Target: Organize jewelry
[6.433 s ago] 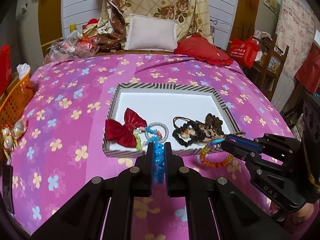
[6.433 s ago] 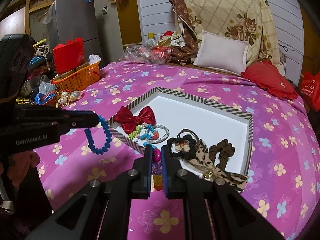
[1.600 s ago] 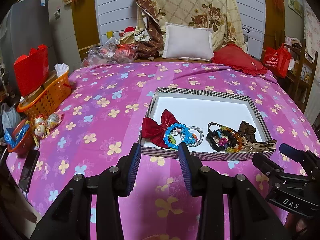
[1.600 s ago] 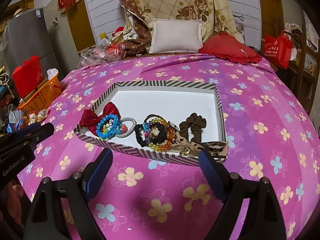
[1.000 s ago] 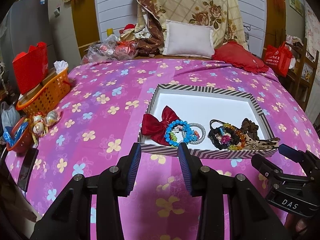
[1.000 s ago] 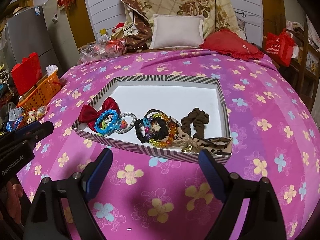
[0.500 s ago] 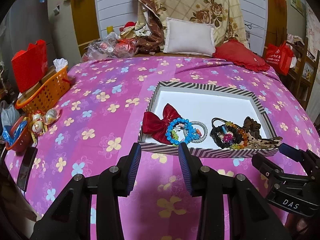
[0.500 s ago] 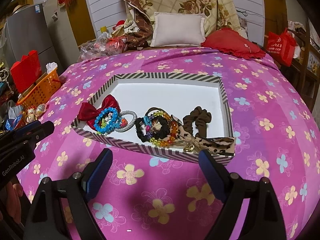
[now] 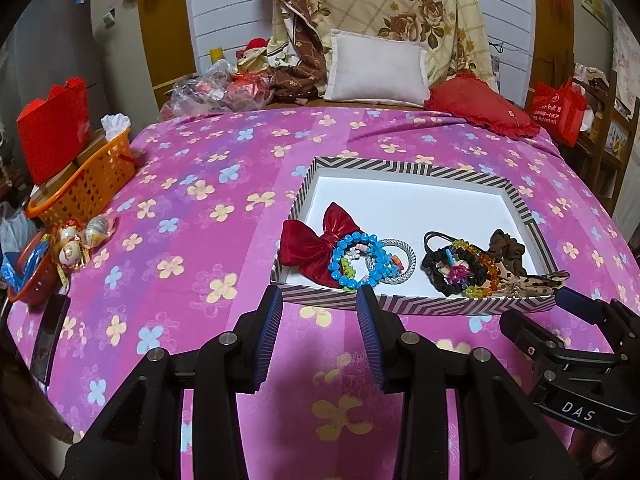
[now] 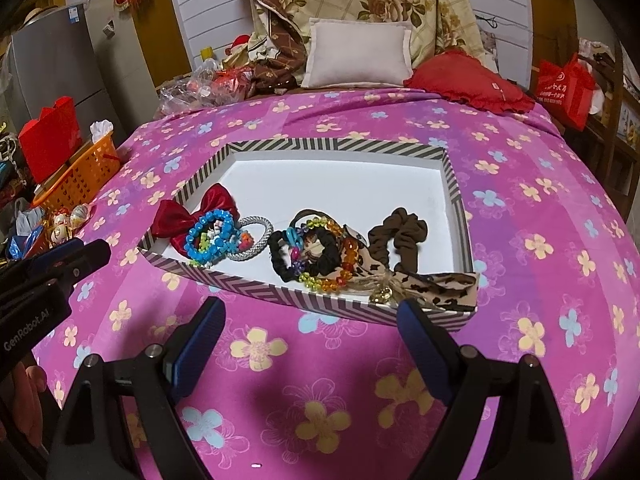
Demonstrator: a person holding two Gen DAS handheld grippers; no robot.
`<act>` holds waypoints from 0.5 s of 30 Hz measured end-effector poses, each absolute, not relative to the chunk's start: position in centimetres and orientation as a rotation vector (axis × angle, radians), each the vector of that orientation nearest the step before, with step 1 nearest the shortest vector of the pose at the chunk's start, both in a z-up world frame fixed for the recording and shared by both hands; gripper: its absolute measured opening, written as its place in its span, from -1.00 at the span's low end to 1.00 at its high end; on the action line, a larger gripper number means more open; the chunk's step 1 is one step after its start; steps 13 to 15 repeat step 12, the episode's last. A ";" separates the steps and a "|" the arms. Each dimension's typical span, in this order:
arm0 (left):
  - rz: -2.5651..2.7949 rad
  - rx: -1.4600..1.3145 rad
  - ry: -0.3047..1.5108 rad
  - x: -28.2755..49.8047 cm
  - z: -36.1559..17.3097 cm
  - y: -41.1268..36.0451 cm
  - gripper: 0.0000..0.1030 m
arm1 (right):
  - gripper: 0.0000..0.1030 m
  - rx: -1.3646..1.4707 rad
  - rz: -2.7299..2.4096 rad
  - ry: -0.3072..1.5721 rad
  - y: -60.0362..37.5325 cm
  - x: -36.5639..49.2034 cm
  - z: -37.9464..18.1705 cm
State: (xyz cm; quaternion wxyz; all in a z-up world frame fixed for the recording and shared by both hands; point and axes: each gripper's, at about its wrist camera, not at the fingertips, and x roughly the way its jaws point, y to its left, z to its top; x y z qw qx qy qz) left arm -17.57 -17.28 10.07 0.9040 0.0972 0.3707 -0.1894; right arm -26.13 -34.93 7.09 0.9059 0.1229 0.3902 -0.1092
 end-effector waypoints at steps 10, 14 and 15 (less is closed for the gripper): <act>-0.396 0.217 0.742 -17.3 9.8 -17.7 -0.21 | 0.75 0.262 -0.228 0.818 -35.5 -25.8 6.6; -0.401 0.216 0.742 -17.1 9.7 -17.6 -0.21 | 0.75 0.264 -0.228 0.820 -35.6 -25.8 6.5; -0.401 0.216 0.742 -17.1 9.7 -17.6 -0.21 | 0.75 0.264 -0.228 0.820 -35.6 -25.8 6.5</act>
